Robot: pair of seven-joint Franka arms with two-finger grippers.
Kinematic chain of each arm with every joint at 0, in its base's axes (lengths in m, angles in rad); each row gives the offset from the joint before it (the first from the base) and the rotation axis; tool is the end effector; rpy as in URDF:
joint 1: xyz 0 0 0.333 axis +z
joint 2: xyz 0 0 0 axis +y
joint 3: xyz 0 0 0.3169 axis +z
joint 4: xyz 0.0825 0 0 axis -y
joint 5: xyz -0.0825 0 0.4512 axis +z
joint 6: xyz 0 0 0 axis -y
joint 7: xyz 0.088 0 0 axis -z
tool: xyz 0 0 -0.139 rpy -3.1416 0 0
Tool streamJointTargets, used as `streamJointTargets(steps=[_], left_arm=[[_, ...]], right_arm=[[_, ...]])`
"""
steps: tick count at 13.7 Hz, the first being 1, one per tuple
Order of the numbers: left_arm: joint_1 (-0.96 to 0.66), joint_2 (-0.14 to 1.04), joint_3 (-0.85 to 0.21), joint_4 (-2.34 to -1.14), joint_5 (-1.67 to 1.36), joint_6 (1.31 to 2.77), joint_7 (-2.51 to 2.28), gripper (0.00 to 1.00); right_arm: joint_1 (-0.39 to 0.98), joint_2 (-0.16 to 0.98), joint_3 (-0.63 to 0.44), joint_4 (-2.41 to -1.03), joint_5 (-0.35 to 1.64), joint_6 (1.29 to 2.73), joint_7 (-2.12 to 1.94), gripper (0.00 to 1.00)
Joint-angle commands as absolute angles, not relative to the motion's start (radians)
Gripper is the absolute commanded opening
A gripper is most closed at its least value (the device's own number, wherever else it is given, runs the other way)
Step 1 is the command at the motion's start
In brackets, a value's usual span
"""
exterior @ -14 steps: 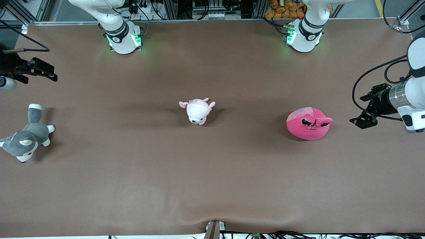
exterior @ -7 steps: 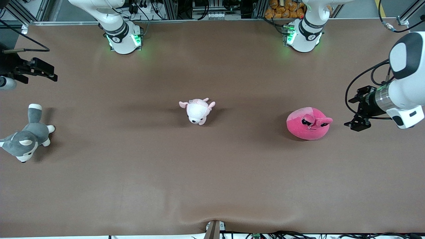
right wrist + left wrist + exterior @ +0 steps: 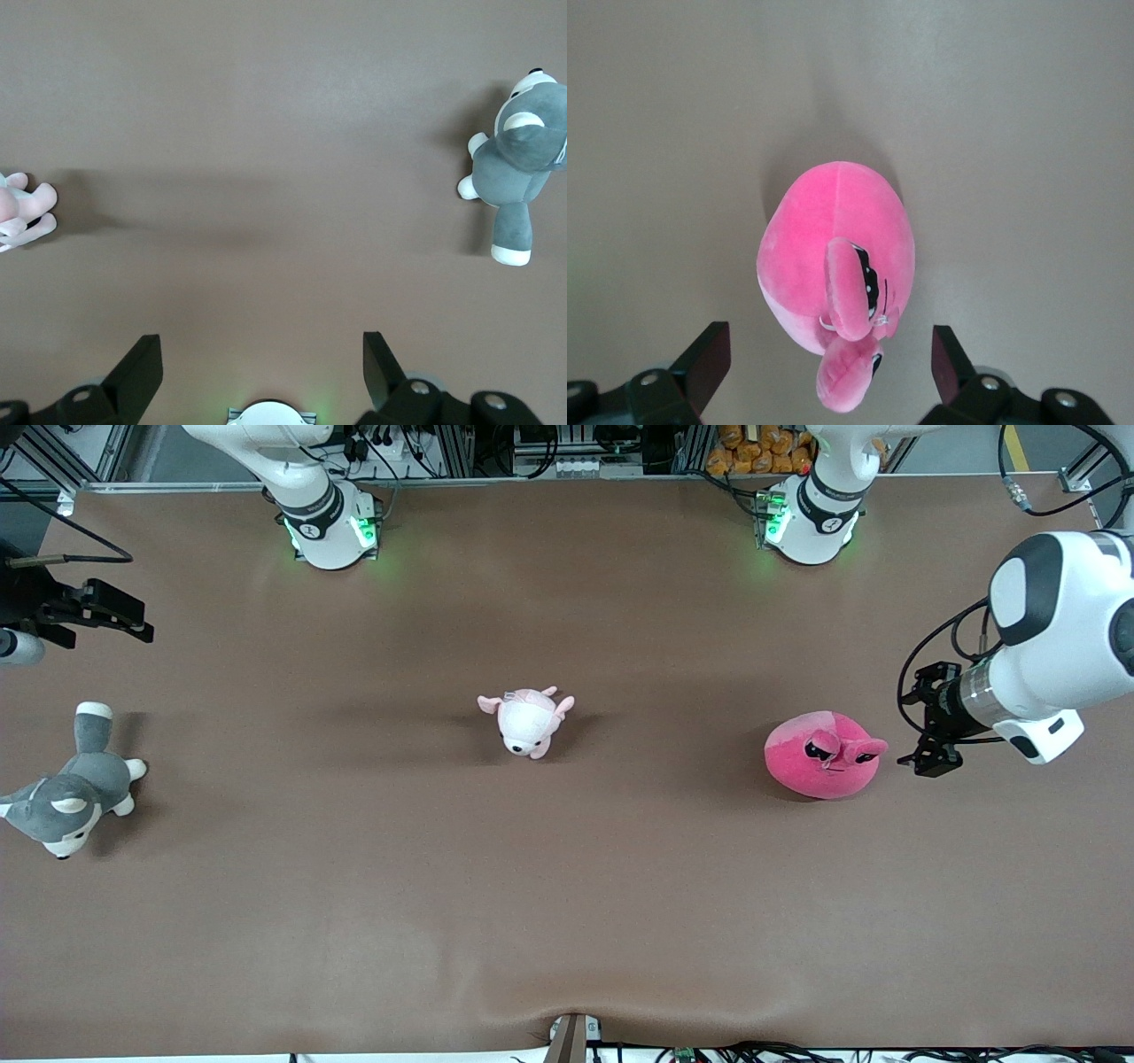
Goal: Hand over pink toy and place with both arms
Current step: 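Move the left gripper toward the pink plush toy, then lower the left gripper and grasp the pink plush toy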
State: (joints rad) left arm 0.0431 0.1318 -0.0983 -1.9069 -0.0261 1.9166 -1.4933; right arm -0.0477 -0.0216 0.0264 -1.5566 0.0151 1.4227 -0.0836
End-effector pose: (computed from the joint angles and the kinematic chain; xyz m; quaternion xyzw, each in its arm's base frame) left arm 0.6327 -0.0367 0.3582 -0.7475 -0.6612 0.0563 0.0293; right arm 0.5954 -0.0103 0.6022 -0.9979 -0.0318 0.0557 0.0102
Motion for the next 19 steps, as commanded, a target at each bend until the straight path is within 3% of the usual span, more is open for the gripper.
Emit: streamJointTargets(steps=[1, 5, 9, 13, 19], left_arm=[[0.052, 0.110, -0.106, -1.963, -0.058, 1.966, -1.514, 1.00], [0.054, 0.127, -0.106, -2.037, -0.083, 2.063, -1.523, 1.00], [0.075, 0.167, -0.106, -2.037, -0.084, 2.107, -1.523, 1.00], [0.074, 0.181, -0.106, -2.029, -0.092, 2.112, -1.525, 0.95], [0.074, 0.184, -0.107, -2.028, -0.118, 2.108, -1.532, 0.95]], right_arm=[[-0.044, -0.025, 0.023, -1.554, 0.021, 1.424, -0.083, 1.00], [-0.052, -0.025, 0.021, -1.565, 0.021, 1.414, -0.083, 1.00], [-0.071, -0.026, 0.018, -1.575, 0.018, 1.414, -0.094, 1.00], [-0.074, -0.023, 0.018, -1.575, 0.002, 1.422, -0.097, 1.00], [-0.071, 0.009, 0.018, -1.574, -0.026, 1.428, -0.097, 1.00]])
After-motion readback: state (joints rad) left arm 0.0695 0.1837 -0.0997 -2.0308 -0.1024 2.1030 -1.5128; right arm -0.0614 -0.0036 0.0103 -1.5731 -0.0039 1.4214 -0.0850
